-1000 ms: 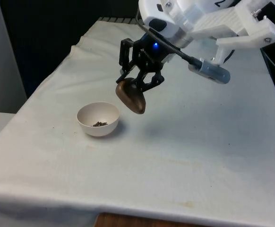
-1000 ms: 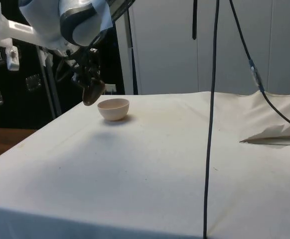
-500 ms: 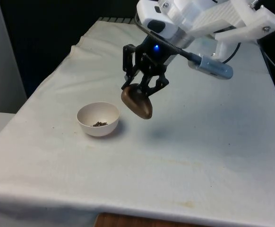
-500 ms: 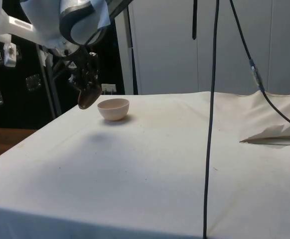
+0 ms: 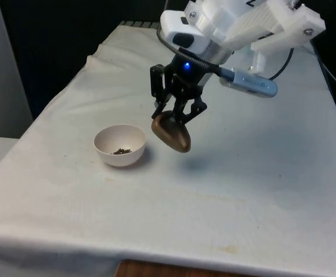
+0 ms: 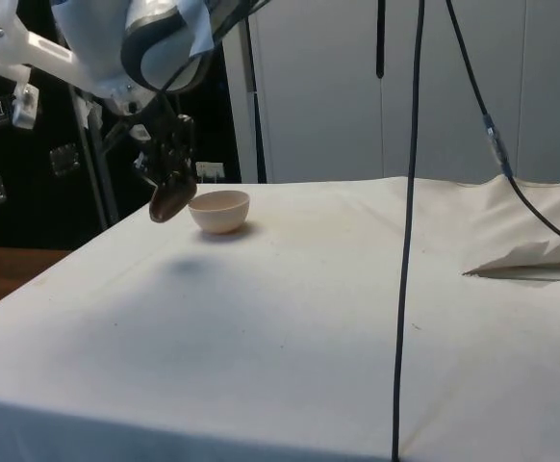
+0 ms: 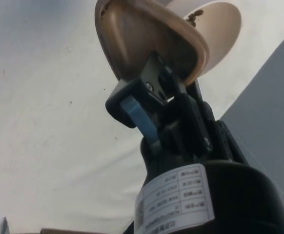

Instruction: Pour the coffee beans from the cup into the bowl.

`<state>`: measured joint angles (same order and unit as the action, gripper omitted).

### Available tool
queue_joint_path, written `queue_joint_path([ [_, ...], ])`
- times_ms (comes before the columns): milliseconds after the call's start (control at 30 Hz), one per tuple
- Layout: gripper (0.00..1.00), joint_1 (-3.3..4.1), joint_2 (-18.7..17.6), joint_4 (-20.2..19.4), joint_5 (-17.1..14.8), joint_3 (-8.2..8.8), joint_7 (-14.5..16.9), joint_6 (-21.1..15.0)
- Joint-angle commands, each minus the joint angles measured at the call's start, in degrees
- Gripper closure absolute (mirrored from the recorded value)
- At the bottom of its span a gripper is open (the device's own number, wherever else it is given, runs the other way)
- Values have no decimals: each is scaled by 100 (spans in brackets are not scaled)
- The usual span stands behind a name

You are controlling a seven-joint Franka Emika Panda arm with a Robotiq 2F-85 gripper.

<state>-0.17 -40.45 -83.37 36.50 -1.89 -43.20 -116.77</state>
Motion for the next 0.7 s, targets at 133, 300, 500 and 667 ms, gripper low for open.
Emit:
queue_joint_path([
  [133, 98, -74, 57, -241, -183, -17, -6, -327],
  [300, 98, -86, 103, -435, -292, -6, -63, -504],
  [500, 98, -109, 189, -745, -372, 6, -166, -756],
  [667, 98, -86, 235, -974, -390, 46, -252, -882],
])
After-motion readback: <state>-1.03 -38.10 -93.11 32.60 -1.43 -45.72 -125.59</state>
